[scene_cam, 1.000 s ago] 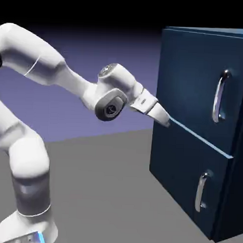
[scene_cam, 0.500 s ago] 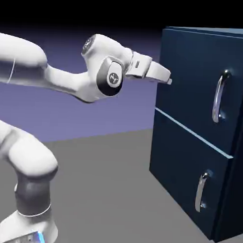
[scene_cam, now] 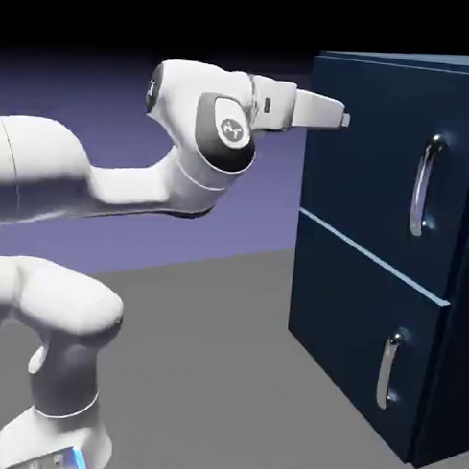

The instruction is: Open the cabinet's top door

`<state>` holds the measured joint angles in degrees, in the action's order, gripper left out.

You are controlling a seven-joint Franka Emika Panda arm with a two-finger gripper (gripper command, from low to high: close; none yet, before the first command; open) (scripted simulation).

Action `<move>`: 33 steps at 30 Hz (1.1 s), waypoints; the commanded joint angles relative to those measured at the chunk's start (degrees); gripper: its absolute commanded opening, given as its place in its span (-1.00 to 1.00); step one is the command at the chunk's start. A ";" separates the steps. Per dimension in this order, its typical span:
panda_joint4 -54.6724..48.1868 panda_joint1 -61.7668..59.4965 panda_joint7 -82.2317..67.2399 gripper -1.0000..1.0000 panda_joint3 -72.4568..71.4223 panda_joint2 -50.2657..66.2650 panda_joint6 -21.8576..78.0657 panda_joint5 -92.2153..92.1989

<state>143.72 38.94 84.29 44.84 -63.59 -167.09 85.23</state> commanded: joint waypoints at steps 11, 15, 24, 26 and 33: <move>-5.56 12.30 13.45 0.00 14.42 -9.95 2.22 27.41; -7.58 16.77 18.35 0.00 19.66 -13.56 3.03 37.38; -15.82 29.32 23.39 0.00 26.48 -16.86 5.76 49.49; -16.70 30.46 23.44 -1.00 26.73 -16.84 6.03 49.86; -4.24 20.46 29.88 -1.00 20.83 -19.46 16.35 53.10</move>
<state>139.47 59.39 114.15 65.67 -83.05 -150.80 138.28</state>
